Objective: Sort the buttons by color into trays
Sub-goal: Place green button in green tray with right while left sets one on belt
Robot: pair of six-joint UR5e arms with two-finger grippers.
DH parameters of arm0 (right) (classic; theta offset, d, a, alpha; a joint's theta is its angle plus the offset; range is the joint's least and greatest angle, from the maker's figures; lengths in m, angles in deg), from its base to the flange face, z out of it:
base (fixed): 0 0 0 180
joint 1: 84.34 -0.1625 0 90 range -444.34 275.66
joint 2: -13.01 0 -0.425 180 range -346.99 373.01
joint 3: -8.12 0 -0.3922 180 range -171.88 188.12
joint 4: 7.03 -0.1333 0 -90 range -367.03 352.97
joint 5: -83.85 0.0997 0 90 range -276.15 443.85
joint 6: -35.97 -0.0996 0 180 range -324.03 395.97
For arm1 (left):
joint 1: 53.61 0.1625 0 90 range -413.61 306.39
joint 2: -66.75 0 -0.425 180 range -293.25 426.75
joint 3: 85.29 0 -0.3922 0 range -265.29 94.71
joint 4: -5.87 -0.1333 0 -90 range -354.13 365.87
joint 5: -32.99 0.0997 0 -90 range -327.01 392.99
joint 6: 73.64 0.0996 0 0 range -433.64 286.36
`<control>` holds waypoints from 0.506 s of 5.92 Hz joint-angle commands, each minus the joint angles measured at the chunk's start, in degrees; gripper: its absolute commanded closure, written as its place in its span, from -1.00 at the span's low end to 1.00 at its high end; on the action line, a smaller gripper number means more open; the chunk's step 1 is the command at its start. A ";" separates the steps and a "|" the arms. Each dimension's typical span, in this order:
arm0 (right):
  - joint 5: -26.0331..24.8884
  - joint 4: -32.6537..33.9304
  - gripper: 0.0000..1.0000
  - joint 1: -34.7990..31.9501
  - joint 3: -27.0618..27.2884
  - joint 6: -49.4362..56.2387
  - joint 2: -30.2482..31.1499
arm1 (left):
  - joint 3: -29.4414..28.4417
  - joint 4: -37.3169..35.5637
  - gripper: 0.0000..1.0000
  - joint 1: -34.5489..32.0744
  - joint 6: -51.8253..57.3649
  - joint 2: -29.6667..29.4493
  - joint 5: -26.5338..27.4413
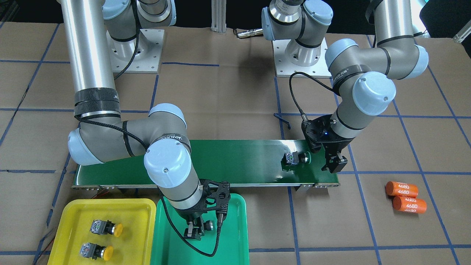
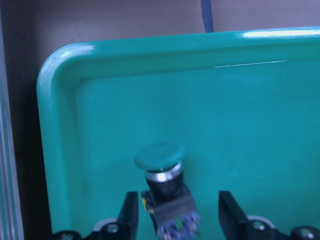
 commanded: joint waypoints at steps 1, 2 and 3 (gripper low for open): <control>-0.88 -0.63 -1.00 -0.05 0.21 -0.23 4.17 | -0.85 -0.75 -0.97 9.41 -2.24 0.71 -0.24; -1.75 -8.12 -1.00 0.65 0.30 -0.23 7.59 | -2.86 -0.75 -0.97 12.88 -1.48 -1.73 -0.24; -2.54 -18.46 -1.00 0.74 1.00 0.55 12.85 | -7.49 0.20 -0.97 13.69 0.53 -4.28 0.19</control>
